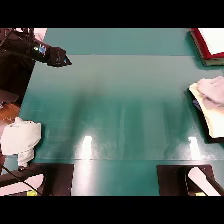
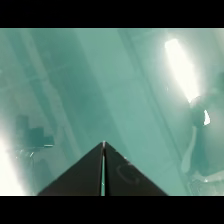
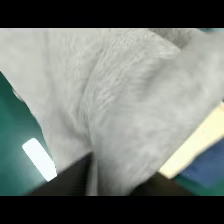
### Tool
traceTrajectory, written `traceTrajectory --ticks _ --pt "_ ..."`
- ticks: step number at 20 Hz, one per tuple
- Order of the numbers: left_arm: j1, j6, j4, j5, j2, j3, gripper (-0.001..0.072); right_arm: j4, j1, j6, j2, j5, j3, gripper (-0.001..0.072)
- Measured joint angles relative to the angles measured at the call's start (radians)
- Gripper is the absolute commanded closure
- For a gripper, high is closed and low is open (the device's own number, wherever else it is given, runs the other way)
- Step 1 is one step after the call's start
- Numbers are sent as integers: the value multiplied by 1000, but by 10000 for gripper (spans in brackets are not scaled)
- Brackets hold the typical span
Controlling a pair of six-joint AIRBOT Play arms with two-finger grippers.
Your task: Fold the shirts.
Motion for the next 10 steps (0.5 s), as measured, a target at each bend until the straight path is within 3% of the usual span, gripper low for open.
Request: traceTrajectory --ticks 5,8,9,10 --pt "0 2 0 -14 0 0 678 -195 0 30 61 110 -84 193" --pt "0 2 0 -17 0 0 678 -179 0 35 100 127 -97 208" --pt "0 2 0 -16 0 0 678 -143 0 35 113 127 -100 289" --pt "0 2 0 -13 0 0 678 -97 0 36 126 125 -101 443"
